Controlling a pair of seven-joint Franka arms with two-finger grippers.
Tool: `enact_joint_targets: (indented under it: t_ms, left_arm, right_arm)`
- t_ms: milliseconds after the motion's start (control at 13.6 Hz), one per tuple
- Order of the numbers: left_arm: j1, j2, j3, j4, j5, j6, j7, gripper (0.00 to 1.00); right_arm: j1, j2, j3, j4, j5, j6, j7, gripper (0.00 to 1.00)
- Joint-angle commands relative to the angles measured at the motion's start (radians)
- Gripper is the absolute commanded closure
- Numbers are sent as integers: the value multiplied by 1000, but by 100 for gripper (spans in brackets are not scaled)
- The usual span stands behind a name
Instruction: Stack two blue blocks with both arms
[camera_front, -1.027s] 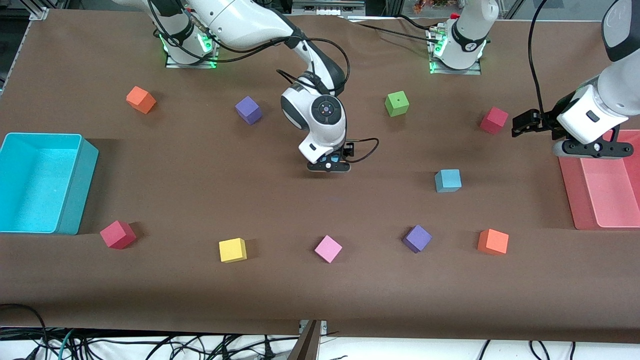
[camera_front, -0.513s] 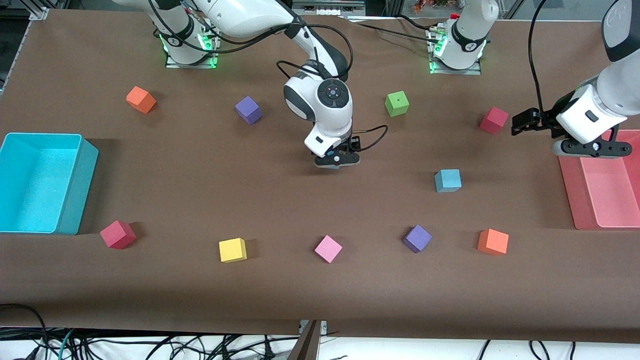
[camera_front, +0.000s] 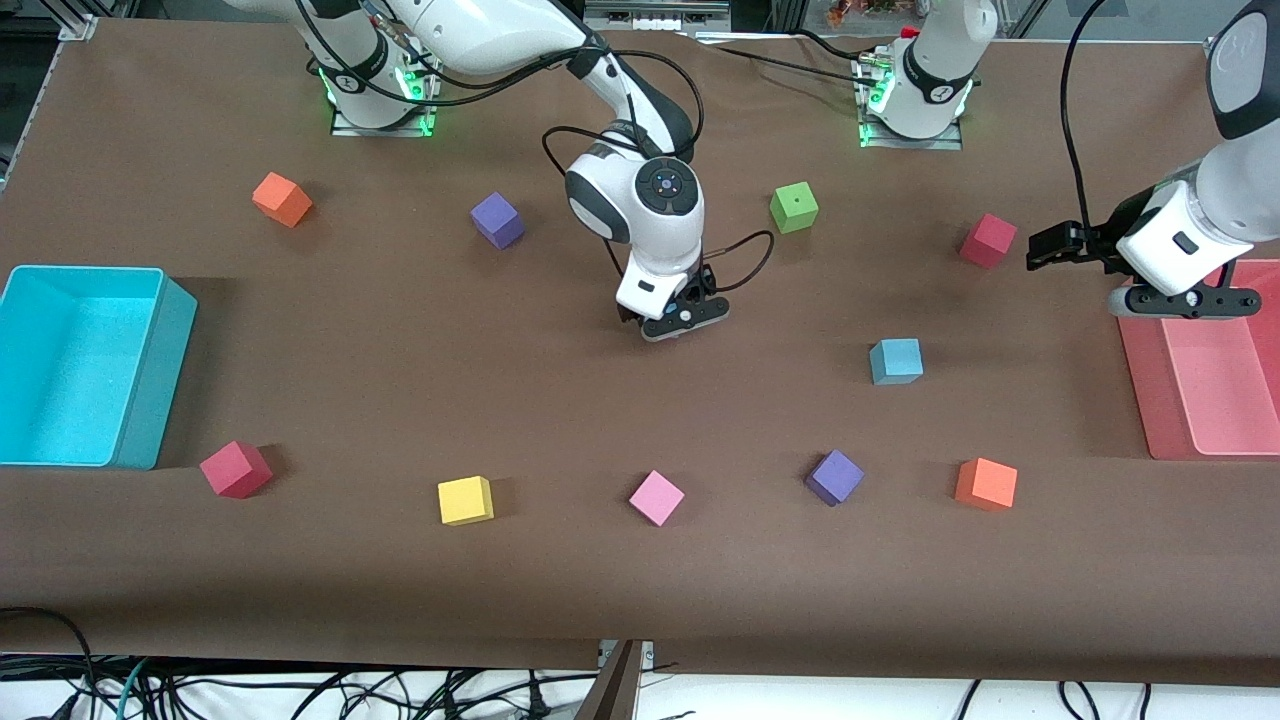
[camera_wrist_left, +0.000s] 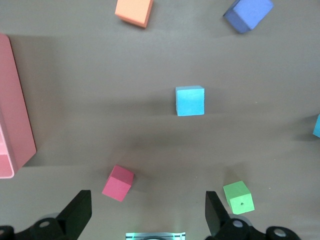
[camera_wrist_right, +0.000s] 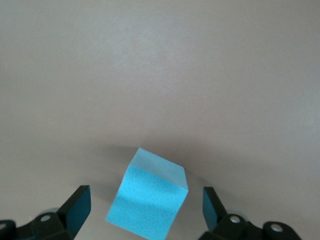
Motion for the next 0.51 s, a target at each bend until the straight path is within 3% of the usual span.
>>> enact_joint_targets:
  t_ms: [0, 220, 440]
  left_arm:
    - [22, -58, -10, -99, -27, 50, 26, 0]
    - [22, -96, -12, -188, -27, 86, 26, 0]
    - [22, -96, -18, -242, -27, 162, 26, 0]
  right_arm:
    - [-2, -68, -4, -36, -3, -85, -211, 1]
    - [-29, -110, -4, -40, 1, -154, -415, 1]
    - [-42, -142, -4, -103, 23, -94, -519, 1]
